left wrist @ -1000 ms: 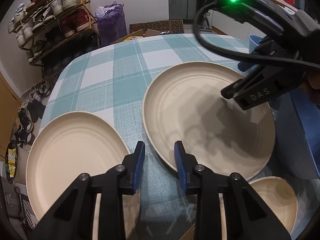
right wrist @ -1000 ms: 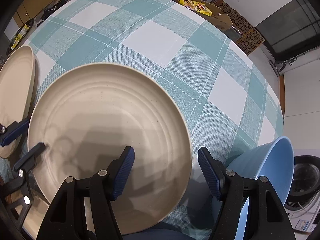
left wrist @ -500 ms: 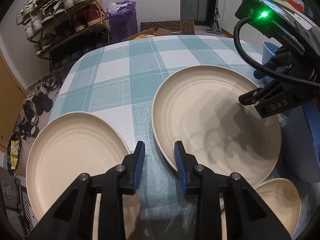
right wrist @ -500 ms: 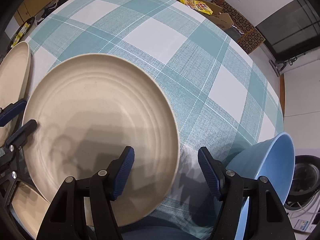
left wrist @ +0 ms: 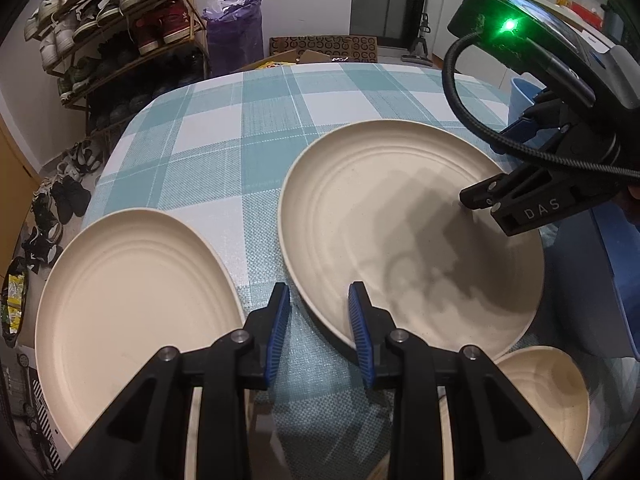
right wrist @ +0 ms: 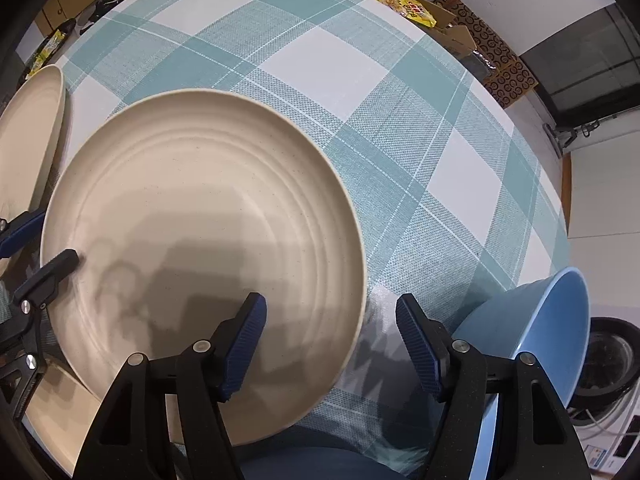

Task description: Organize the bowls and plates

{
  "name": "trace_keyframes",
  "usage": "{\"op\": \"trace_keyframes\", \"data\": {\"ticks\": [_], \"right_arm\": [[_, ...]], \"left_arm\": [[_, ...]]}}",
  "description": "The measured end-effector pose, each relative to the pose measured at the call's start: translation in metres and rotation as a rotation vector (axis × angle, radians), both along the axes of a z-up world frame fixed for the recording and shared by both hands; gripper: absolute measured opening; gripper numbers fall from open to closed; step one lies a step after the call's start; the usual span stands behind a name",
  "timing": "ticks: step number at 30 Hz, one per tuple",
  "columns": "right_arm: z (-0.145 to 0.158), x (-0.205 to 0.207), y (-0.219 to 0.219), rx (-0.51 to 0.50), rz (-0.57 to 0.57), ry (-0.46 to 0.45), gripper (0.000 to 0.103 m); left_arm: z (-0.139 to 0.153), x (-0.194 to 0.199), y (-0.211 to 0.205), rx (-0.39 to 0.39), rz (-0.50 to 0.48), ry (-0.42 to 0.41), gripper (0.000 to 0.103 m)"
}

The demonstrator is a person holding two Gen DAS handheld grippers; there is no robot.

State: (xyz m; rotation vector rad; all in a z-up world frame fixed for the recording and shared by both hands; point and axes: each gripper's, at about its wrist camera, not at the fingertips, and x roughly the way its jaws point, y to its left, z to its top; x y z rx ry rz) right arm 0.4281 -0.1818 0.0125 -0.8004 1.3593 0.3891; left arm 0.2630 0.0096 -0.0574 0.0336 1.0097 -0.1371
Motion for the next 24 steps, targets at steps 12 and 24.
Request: {"op": "trace_keyframes", "data": {"ticks": [12, 24], "right_arm": [[0.000, 0.002, 0.013, 0.023, -0.012, -0.001, 0.068], [0.001, 0.003, 0.014, 0.026, -0.011, 0.002, 0.068]], "left_arm": [[-0.001, 0.002, 0.004, 0.005, 0.012, 0.004, 0.031], [-0.002, 0.003, 0.019, 0.013, 0.061, 0.000, 0.031]]}}
